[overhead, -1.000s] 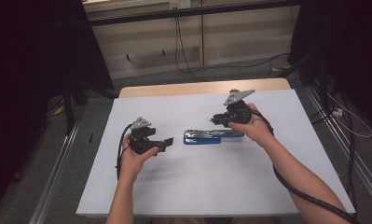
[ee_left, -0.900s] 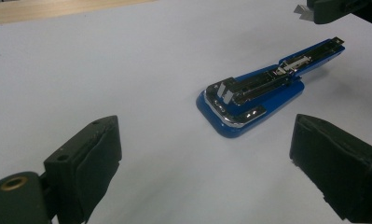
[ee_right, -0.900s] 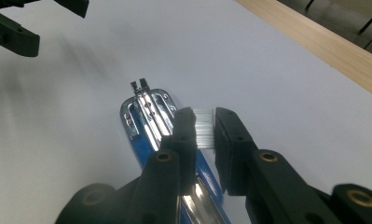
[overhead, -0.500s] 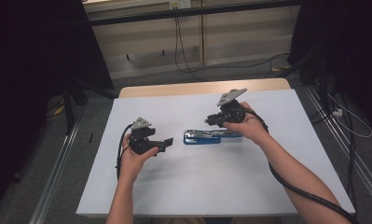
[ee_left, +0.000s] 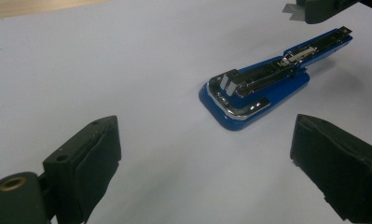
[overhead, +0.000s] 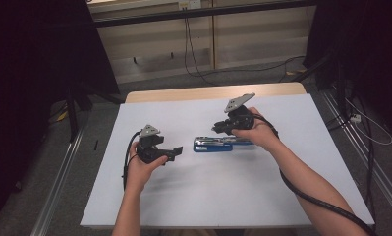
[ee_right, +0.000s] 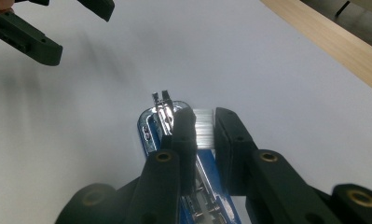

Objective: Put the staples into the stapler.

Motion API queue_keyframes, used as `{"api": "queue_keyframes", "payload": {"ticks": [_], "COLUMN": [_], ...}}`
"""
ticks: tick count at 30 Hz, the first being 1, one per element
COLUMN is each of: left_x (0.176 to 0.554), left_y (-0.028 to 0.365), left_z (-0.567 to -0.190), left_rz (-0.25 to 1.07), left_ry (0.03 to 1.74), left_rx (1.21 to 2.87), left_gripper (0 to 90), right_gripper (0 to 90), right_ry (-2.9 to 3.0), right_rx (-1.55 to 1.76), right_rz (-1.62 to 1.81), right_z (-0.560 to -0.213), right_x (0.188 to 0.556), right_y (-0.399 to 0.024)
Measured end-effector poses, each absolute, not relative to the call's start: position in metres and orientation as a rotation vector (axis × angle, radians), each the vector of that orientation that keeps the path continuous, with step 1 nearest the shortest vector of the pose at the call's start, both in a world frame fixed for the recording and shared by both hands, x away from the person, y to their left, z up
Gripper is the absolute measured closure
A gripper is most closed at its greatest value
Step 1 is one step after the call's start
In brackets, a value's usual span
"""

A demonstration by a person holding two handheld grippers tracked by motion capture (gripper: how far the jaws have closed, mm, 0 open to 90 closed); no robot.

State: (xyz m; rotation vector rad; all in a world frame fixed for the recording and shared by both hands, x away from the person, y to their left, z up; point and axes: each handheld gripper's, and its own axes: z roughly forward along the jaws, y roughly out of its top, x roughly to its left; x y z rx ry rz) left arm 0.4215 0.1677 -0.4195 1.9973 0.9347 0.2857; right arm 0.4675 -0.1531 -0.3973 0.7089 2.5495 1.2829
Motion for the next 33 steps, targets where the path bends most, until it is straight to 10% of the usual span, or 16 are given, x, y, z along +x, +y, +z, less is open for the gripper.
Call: {"api": "queue_keyframes", "payload": {"ticks": [33], "left_x": [0.42], "left_y": [0.173], "left_z": [-0.422], "left_rz": [0.287], "left_ry": [0.946], "left_rx": [1.998], "left_gripper": [8.3], "right_gripper": [79.2], "right_ry": [2.58], "right_rx": [0.66], "right_rz": [1.288], "right_z": [-0.397], "right_x": [0.476], "right_y": [-0.145]}}
